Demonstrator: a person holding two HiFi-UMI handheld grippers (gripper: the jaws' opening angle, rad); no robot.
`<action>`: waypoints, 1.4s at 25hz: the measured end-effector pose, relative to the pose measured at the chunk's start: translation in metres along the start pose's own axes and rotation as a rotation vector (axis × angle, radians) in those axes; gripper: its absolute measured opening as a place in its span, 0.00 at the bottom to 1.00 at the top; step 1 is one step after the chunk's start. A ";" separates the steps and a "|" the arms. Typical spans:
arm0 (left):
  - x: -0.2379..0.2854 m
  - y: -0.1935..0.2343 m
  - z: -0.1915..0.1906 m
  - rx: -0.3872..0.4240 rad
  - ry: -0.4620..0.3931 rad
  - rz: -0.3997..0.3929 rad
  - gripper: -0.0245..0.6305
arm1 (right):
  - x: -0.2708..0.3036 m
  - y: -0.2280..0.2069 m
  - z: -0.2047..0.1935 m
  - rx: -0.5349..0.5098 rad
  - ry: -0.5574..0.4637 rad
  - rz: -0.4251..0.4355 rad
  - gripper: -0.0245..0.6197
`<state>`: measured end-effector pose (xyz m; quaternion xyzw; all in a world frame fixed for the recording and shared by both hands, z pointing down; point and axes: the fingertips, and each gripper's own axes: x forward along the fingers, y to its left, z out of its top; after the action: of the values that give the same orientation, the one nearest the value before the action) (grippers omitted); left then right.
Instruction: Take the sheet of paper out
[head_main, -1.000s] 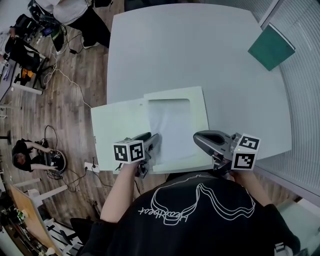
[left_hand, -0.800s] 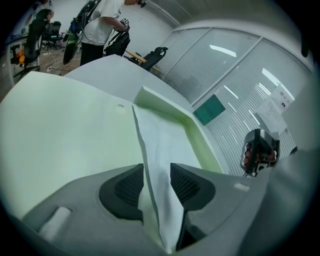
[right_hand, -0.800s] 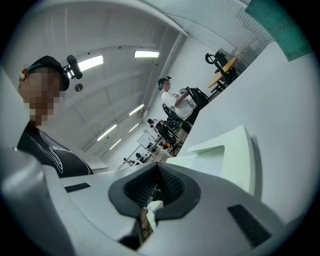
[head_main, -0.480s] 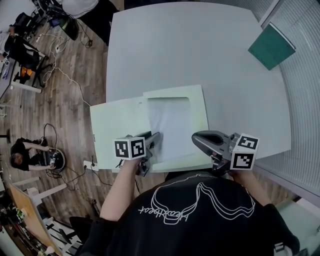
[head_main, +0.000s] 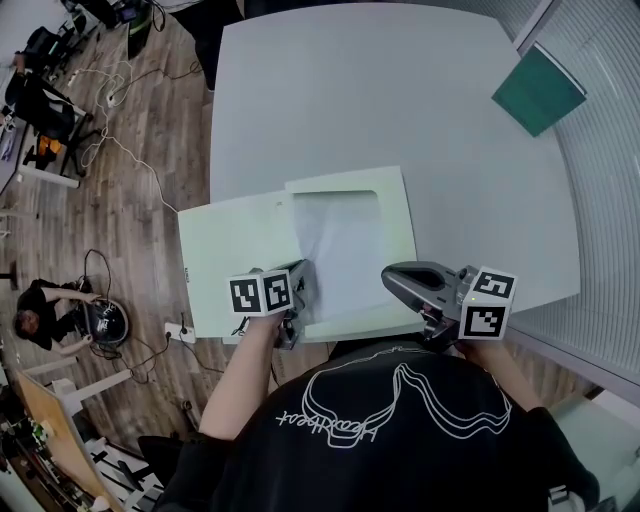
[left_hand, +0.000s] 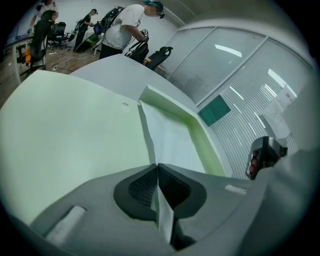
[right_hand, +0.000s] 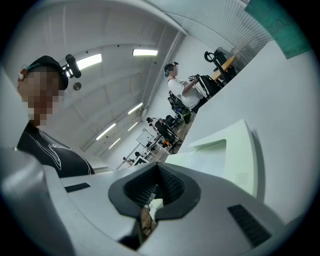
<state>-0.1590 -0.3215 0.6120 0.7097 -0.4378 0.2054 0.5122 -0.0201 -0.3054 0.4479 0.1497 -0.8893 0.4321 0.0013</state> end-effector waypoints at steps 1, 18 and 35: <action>0.000 0.000 0.000 0.000 0.001 0.000 0.06 | 0.000 0.001 0.000 -0.002 -0.001 0.000 0.05; -0.031 0.035 -0.017 0.043 0.001 0.064 0.06 | 0.021 0.028 -0.029 -0.017 -0.001 -0.001 0.05; -0.069 0.073 -0.019 0.021 -0.068 0.162 0.06 | 0.035 0.042 -0.048 -0.032 0.009 0.026 0.05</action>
<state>-0.2535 -0.2822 0.6084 0.6840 -0.5087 0.2265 0.4712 -0.0712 -0.2533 0.4504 0.1363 -0.8980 0.4183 0.0022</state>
